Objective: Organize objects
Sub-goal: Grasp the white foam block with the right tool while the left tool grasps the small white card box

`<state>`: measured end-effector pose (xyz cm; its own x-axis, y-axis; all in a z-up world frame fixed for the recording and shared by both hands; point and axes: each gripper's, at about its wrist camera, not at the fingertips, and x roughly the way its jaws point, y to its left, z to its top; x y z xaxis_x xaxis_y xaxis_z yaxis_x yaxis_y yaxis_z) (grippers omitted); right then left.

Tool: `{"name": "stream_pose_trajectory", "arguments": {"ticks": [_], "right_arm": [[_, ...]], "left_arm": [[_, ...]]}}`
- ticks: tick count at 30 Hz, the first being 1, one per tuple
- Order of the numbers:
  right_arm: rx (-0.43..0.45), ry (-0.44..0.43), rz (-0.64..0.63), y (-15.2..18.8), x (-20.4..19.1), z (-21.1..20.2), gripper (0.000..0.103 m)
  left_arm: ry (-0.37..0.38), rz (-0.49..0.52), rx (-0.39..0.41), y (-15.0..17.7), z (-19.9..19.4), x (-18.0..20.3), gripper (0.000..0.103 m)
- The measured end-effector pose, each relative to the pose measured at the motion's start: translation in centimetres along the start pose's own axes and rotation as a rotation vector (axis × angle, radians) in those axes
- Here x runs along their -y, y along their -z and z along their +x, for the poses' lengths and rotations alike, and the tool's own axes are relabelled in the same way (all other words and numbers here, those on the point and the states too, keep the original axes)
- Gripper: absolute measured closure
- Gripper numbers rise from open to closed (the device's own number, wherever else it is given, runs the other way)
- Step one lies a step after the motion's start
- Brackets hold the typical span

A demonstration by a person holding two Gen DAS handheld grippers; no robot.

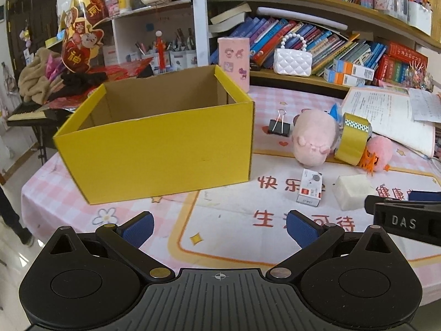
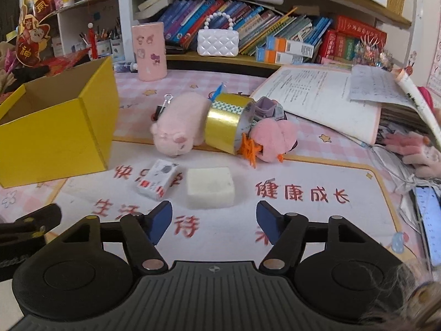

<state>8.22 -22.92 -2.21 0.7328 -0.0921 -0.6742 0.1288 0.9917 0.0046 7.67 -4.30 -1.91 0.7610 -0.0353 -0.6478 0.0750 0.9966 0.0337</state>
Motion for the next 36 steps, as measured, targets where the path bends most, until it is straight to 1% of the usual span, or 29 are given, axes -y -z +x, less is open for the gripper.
{"name": "stream_pose_trajectory", "arguments": {"ticks": [3, 6, 10, 13, 14, 16, 18, 19, 21, 22, 24, 25, 26, 27, 28, 30, 32, 34, 35, 36], "right_arm": [[-0.034, -0.042, -0.006, -0.7, 1.2, 2.2, 0.037], [-0.057, -0.090, -0.033, -1.3, 1.6, 4.1, 0.037], [-0.055, -0.153, -0.070, -2.1, 1.9, 5.8, 0.039], [-0.082, -0.208, -0.079, -2.6, 2.2, 7.0, 0.045], [-0.089, -0.220, -0.084, -2.7, 2.2, 7.5, 0.049], [-0.098, -0.251, -0.079, -2.9, 2.7, 8.1, 0.051], [-0.110, -0.291, -0.035, -3.3, 3.8, 8.1, 0.057], [-0.121, -0.296, -0.010, -3.5, 4.4, 8.1, 0.057], [-0.135, -0.280, 0.032, -3.8, 5.9, 7.5, 0.058], [-0.136, -0.277, 0.041, -3.9, 6.5, 7.1, 0.058], [-0.128, -0.271, 0.047, -4.0, 7.6, 6.4, 0.058], [-0.121, -0.266, 0.047, -4.1, 8.1, 5.9, 0.058], [-0.114, -0.263, 0.046, -4.2, 8.5, 5.6, 0.058], [-0.106, -0.259, 0.045, -4.2, 8.9, 5.3, 0.058], [-0.101, -0.257, 0.044, -4.4, 9.2, 5.1, 0.058], [-0.094, -0.257, 0.045, -4.4, 9.7, 4.7, 0.058], [-0.094, -0.259, 0.047, -4.4, 10.1, 4.5, 0.058], [-0.098, -0.268, 0.052, -4.4, 10.2, 4.3, 0.058], [-0.098, -0.275, 0.055, -4.3, 10.2, 4.2, 0.058], [-0.095, -0.281, 0.054, -4.3, 10.2, 4.2, 0.058]], "left_arm": [[-0.008, -0.009, -0.008, -0.4, 0.6, 0.8, 0.000], [-0.037, -0.011, -0.025, -0.7, 1.2, 1.6, 0.000], [-0.064, -0.030, -0.081, -1.3, 2.2, 2.3, 0.000], [-0.072, -0.054, -0.096, -1.8, 2.7, 2.6, 0.001], [-0.076, -0.055, -0.097, -1.9, 2.9, 2.8, 0.001], [-0.080, -0.049, -0.099, -2.2, 3.3, 3.5, 0.002], [-0.061, -0.031, -0.105, -2.6, 4.0, 4.4, 0.009], [-0.048, -0.023, -0.109, -2.8, 4.4, 4.9, 0.012], [-0.008, -0.007, -0.120, -3.1, 5.3, 6.1, 0.025], [0.012, 0.001, -0.125, -3.3, 5.8, 6.7, 0.028], [0.054, 0.026, -0.137, -3.6, 6.9, 8.1, 0.039], [0.071, 0.041, -0.141, -3.7, 7.4, 8.8, 0.041], [0.084, 0.057, -0.144, -3.8, 8.0, 9.4, 0.046], [0.088, 0.072, -0.147, -3.9, 8.5, 9.9, 0.050], [0.087, 0.090, -0.152, -3.9, 9.1, 10.4, 0.052], [0.082, 0.115, -0.167, -3.9, 10.1, 10.9, 0.061], [0.086, 0.123, -0.176, -3.8, 10.8, 11.1, 0.062], [0.098, 0.122, -0.169, -3.8, 10.7, 10.9, 0.066], [0.112, 0.120, -0.172, -3.8, 10.7, 10.9, 0.071], [0.116, 0.117, -0.173, -3.8, 10.7, 10.9, 0.074]]}}
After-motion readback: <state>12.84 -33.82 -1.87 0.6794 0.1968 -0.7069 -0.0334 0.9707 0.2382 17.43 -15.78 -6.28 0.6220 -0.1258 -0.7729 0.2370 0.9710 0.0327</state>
